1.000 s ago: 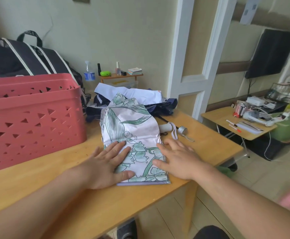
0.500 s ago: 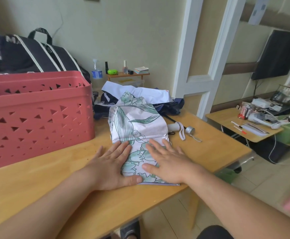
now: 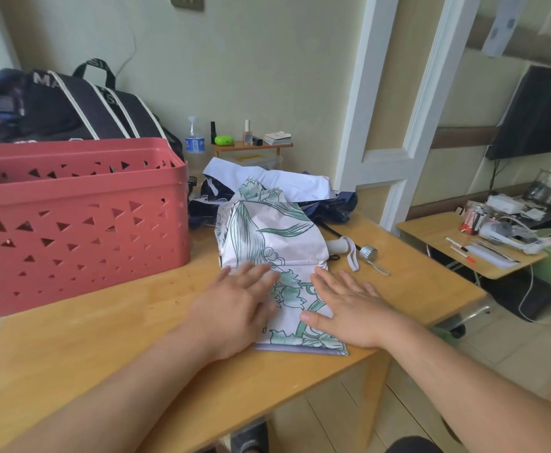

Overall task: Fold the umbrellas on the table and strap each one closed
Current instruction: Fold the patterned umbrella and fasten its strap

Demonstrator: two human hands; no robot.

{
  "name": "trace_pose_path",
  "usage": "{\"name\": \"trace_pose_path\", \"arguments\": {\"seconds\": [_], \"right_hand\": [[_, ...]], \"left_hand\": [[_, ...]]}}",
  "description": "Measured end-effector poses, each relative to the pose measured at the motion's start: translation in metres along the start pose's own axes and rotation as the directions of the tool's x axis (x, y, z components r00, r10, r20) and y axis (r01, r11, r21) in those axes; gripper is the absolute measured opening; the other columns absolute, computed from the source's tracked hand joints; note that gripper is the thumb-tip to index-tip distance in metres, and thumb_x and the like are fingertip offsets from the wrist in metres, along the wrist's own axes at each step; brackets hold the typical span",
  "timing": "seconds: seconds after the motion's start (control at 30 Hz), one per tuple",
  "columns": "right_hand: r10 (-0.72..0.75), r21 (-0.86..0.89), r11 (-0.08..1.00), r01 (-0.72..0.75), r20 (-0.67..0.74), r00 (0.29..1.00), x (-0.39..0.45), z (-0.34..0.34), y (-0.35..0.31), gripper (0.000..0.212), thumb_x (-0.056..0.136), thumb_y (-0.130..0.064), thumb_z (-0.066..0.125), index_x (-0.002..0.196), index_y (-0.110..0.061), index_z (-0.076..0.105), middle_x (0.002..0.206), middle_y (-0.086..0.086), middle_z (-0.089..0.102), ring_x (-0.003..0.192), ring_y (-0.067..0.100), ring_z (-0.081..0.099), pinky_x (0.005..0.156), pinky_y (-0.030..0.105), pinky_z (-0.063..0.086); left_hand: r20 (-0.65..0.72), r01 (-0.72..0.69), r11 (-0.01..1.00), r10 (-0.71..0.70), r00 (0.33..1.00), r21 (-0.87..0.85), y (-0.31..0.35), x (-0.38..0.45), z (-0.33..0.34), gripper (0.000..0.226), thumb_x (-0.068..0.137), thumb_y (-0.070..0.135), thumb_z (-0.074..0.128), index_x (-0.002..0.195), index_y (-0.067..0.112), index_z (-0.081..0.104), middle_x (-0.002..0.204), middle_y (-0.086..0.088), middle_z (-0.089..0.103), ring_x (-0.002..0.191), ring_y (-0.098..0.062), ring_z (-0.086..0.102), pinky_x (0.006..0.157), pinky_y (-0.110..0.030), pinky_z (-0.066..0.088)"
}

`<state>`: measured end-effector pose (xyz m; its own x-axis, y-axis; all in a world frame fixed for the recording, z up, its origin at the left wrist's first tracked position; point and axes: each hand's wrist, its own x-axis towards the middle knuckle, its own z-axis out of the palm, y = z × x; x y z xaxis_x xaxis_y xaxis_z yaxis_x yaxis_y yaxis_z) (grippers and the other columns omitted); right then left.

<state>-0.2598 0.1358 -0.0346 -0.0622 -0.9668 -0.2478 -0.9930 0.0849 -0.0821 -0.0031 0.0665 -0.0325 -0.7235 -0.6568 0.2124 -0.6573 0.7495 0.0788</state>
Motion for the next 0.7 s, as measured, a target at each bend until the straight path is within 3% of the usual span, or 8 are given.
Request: {"name": "trace_pose_path", "arguments": {"seconds": [0.1, 0.17, 0.23, 0.3, 0.37, 0.4, 0.5, 0.7], "right_hand": [[-0.002, 0.000, 1.000, 0.002, -0.003, 1.000, 0.000, 0.001, 0.000, 0.099, 0.081, -0.097, 0.009, 0.161, -0.044, -0.016, 0.160, -0.032, -0.033, 0.156, 0.016, -0.023, 0.127, 0.054, -0.005], [-0.003, 0.001, 1.000, 0.003, -0.007, 1.000, 0.001, 0.002, 0.001, 0.099, 0.081, -0.096, 0.009, 0.161, -0.044, -0.016, 0.160, -0.031, -0.033, 0.157, 0.016, -0.023, 0.127, 0.054, -0.006], [-0.004, 0.000, 1.000, 0.004, -0.012, 1.000, 0.001, 0.003, 0.002, 0.099, 0.081, -0.096, 0.009, 0.161, -0.044, -0.016, 0.161, -0.031, -0.032, 0.157, 0.016, -0.023, 0.127, 0.054, -0.006], [-0.002, 0.000, 1.000, 0.002, -0.016, 1.000, 0.002, 0.003, 0.001, 0.098, 0.081, -0.096, 0.010, 0.161, -0.044, -0.015, 0.161, -0.030, -0.032, 0.157, 0.016, -0.022, 0.127, 0.055, -0.005], [-0.005, 0.001, 1.000, 0.005, -0.022, 1.000, 0.002, 0.003, 0.001, 0.098, 0.082, -0.096, 0.010, 0.161, -0.044, -0.015, 0.162, -0.029, -0.031, 0.157, 0.017, -0.021, 0.126, 0.055, -0.005], [-0.007, 0.002, 1.000, 0.007, -0.023, 1.000, 0.003, 0.003, 0.001, 0.098, 0.082, -0.096, 0.010, 0.161, -0.044, -0.015, 0.162, -0.029, -0.031, 0.157, 0.017, -0.021, 0.126, 0.056, -0.005], [-0.012, 0.006, 1.000, 0.012, -0.023, 1.000, 0.003, 0.004, 0.002, 0.098, 0.082, -0.096, 0.011, 0.161, -0.044, -0.016, 0.162, -0.029, -0.031, 0.157, 0.018, -0.021, 0.126, 0.057, -0.005], [-0.009, 0.025, 1.000, 0.010, -0.037, 0.999, 0.001, 0.004, 0.001, 0.098, 0.082, -0.096, 0.012, 0.161, -0.045, -0.015, 0.162, -0.029, -0.030, 0.157, 0.017, -0.022, 0.126, 0.056, -0.006]], "left_hand": [[0.367, 0.034, 0.999, -0.018, 0.930, -0.037, -0.004, -0.005, 0.002, 0.081, 0.093, 0.080, 0.006, 0.163, 0.042, -0.009, 0.165, 0.023, -0.025, 0.153, -0.009, -0.029, 0.127, -0.049, -0.013], [0.411, 0.045, 0.997, -0.017, 0.912, -0.059, -0.013, -0.006, -0.002, 0.074, 0.100, 0.074, 0.016, 0.163, 0.044, -0.009, 0.161, 0.027, -0.027, 0.150, -0.005, -0.032, 0.126, -0.047, -0.015], [0.422, 0.038, 0.987, 0.032, 0.906, -0.156, -0.026, -0.005, -0.010, 0.068, 0.105, 0.065, 0.032, 0.164, 0.044, 0.007, 0.166, 0.027, -0.015, 0.154, -0.001, -0.021, 0.128, -0.040, -0.009], [0.374, 0.083, 0.951, 0.036, 0.927, -0.298, -0.042, -0.001, -0.023, 0.054, 0.101, 0.055, 0.056, 0.153, 0.045, 0.045, 0.165, 0.027, 0.024, 0.155, 0.002, 0.017, 0.128, -0.029, 0.015], [0.189, 0.132, 0.933, -0.070, 0.979, -0.335, -0.052, 0.009, -0.034, 0.020, 0.092, 0.049, 0.073, 0.112, 0.046, 0.075, 0.125, 0.030, 0.068, 0.119, 0.006, 0.061, 0.105, -0.024, 0.047], [0.047, 0.175, 0.916, -0.170, 0.984, -0.361, -0.053, 0.017, -0.037, 0.007, 0.090, 0.047, 0.074, 0.095, 0.042, 0.077, 0.102, 0.027, 0.075, 0.096, 0.007, 0.067, 0.089, -0.025, 0.053], [-0.273, 0.273, 0.807, -0.462, 0.844, -0.524, -0.053, 0.048, -0.038, 0.011, 0.091, 0.040, 0.072, 0.088, 0.030, 0.068, 0.084, 0.011, 0.069, 0.077, -0.006, 0.063, 0.069, -0.030, 0.045], [-0.205, 0.363, 0.662, -0.620, 0.757, -0.656, -0.042, 0.084, -0.025, 0.040, 0.088, 0.054, 0.074, 0.112, 0.026, 0.059, 0.094, 0.005, 0.065, 0.083, -0.016, 0.064, 0.075, -0.036, 0.051]]}}
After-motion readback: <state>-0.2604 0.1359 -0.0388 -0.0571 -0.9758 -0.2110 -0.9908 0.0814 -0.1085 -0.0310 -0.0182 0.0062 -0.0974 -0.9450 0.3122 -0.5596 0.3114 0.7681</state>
